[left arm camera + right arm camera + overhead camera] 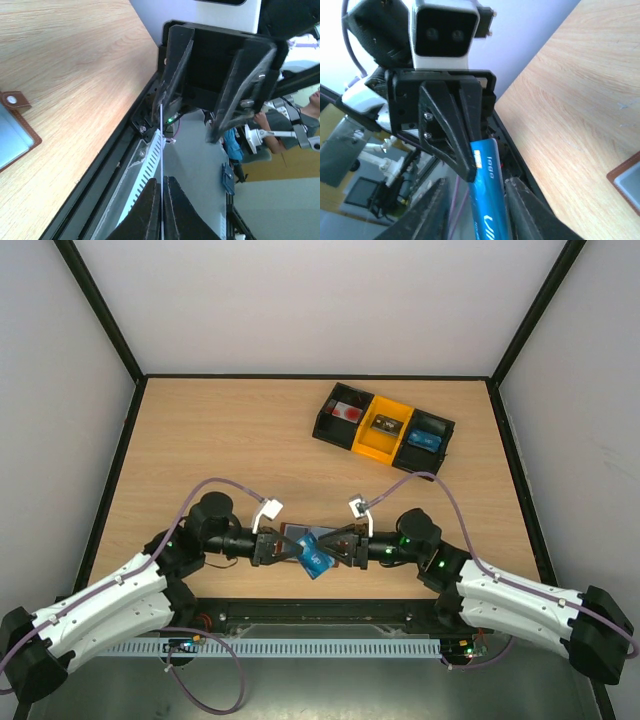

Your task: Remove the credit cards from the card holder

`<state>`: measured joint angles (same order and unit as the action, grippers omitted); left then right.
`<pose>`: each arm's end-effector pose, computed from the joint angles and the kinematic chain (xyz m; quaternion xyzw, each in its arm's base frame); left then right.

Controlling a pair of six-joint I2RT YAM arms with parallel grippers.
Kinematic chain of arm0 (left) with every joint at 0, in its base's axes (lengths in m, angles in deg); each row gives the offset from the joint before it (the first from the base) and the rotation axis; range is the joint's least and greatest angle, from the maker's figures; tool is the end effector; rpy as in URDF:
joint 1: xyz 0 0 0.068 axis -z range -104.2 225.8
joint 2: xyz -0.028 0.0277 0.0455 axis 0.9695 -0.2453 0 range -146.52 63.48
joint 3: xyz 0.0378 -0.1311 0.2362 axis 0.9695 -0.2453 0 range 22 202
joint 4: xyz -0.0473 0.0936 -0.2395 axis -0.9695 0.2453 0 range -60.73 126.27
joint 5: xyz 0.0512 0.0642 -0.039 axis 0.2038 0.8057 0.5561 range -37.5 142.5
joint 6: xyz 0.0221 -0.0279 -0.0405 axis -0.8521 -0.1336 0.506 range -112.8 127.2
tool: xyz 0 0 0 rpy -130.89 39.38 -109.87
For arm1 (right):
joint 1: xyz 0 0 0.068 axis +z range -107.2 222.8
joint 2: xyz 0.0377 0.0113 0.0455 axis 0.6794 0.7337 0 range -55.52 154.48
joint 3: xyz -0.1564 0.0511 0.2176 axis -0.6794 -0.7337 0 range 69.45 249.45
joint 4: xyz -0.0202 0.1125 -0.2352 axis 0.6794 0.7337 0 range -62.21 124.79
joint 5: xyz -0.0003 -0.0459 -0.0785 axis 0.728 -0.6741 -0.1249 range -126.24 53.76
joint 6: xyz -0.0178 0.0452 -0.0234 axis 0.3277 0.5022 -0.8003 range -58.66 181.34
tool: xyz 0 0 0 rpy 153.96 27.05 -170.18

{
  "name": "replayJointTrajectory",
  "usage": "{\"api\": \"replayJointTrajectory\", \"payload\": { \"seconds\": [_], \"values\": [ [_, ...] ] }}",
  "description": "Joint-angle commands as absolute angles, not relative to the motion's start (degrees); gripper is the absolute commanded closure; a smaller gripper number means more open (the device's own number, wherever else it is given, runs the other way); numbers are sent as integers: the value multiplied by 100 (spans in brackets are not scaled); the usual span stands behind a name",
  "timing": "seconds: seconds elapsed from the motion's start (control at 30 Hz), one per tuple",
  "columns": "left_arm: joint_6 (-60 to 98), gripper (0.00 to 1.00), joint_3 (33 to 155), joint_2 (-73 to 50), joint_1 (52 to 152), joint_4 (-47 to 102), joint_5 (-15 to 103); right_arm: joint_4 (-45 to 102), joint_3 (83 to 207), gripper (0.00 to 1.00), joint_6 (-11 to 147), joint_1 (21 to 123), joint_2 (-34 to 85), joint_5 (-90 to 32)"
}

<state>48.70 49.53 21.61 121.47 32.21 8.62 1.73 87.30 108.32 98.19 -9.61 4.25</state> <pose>0.1017 -0.1394 0.2576 0.2486 0.7384 -0.5970 0.1910 0.0841 0.1628 0.2373 -0.2892 0.6554 0.6639 0.2146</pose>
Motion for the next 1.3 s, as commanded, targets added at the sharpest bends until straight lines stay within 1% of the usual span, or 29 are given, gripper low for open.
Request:
{"api": "replayJointTrajectory", "payload": {
  "seconds": [0.0, 0.13, 0.2, 0.23, 0.3, 0.4, 0.5, 0.6, 0.73, 0.9, 1.03, 1.17, 1.27],
  "values": [
    [5179, 97, 4824, 2276, 12079, 2897, 1257, -42, 8565, 61, 11021, 9834, -1306, -278],
    [5374, 97, 4793, 2394, 12030, 2806, 1725, -282, 8375, 40, 11396, 9833, -1445, -888],
    [5501, 97, 4805, 2436, 12011, 2765, 2068, -162, 8411, 29, 11452, 9828, -1441, -1173],
    [5592, 97, 4799, 2459, 12010, 2723, 2260, -171, 8411, 26, 11507, 9830, -1431, -1285],
    [5907, 97, 4729, 2505, 12010, 2429, 2638, -349, 8348, 23, 11760, 9828, -1388, -1543],
    [6343, 97, 4483, 2601, 12005, 1652, 2865, -726, 8231, 23, 12209, 9832, -1239, -1793],
    [6510, 97, 4432, 2621, 12009, 1376, 3355, -1152, 8167, 24, 12481, 9829, -1044, -1869],
    [6711, 97, 4337, 2616, 12010, 1046, 3800, -1617, 8107, 29, 12742, 9834, -828, -1852],
    [7080, 97, 4095, 2574, 12001, 331, 4026, -2182, 8081, 37, 12982, 9833, -623, -1807],
    [7280, 97, 4075, 2420, 12001, -58, 4066, -2423, 8153, 39, 13075, 9827, -464, -1960],
    [7327, 97, 4085, 2356, 12001, -153, 4116, -2572, 8307, 45, 13111, 9833, -272, -2042],
    [7466, 97, 4064, 2232, 12001, -277, 4154, -2723, 8428, 47, 13197, 9830, -6, -2115],
    [7591, 97, 4024, 2154, 12006, -438, 4074, -2905, 8453, 51, 13291, 9830, 142, -2160]
  ]
}}
